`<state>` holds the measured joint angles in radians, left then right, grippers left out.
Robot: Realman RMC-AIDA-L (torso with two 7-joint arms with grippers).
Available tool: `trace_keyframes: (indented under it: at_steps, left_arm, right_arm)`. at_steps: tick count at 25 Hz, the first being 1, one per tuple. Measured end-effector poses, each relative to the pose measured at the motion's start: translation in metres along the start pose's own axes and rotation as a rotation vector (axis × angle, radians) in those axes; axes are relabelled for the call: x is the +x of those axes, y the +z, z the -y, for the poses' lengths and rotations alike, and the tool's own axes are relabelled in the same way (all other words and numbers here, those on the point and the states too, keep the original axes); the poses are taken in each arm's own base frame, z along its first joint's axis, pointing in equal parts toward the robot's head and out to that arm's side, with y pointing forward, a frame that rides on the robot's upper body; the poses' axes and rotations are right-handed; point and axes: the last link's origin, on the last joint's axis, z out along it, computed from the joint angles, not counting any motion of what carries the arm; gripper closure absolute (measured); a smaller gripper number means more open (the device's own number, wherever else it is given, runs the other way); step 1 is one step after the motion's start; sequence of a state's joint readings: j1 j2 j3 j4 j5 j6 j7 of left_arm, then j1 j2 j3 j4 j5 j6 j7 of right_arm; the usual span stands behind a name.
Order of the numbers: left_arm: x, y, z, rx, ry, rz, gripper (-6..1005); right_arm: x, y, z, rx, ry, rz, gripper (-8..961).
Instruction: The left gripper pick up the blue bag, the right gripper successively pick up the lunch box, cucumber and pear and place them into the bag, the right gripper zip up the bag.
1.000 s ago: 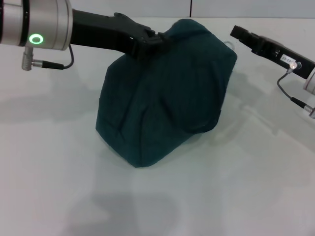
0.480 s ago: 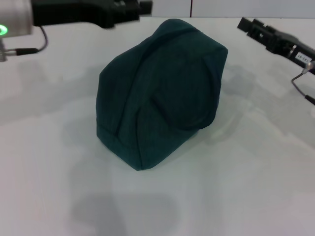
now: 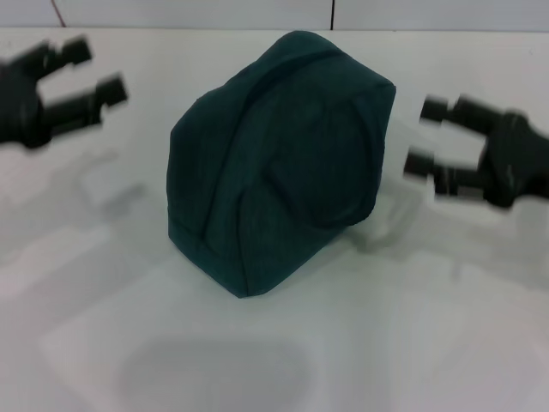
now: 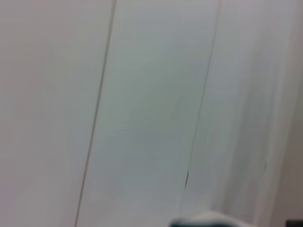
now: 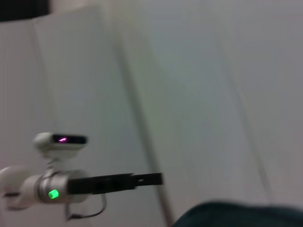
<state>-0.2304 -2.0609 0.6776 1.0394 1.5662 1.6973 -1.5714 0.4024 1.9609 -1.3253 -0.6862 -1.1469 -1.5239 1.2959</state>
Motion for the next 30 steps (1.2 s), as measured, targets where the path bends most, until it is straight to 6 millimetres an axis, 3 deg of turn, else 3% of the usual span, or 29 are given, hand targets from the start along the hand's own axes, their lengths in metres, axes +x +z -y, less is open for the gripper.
trace_keyframes:
  at_steps: [4, 7, 15, 21, 30]
  left_arm:
    - [-0.044, -0.028, -0.007, 0.030, -0.031, 0.051, 170]
    - [-0.068, -0.040, -0.015, 0.042, -0.044, 0.084, 109]
    - [-0.115, -0.045, -0.032, 0.025, -0.055, 0.219, 113]
    - [-0.139, -0.047, -0.046, 0.049, -0.055, 0.229, 113]
    - [-0.145, -0.050, -0.054, 0.038, -0.067, 0.237, 113]
  right_arm:
    - [0.021, -0.004, -0.016, -0.054, -0.006, -0.089, 68]
    - [0.047, -0.004, -0.026, -0.056, -0.010, -0.136, 67]
    - [0.103, -0.016, -0.037, 0.019, 0.004, -0.220, 67]
    - [0.115, -0.023, -0.038, 0.078, -0.015, -0.221, 67]
    - [0.116, -0.024, -0.038, 0.088, -0.025, -0.219, 67]
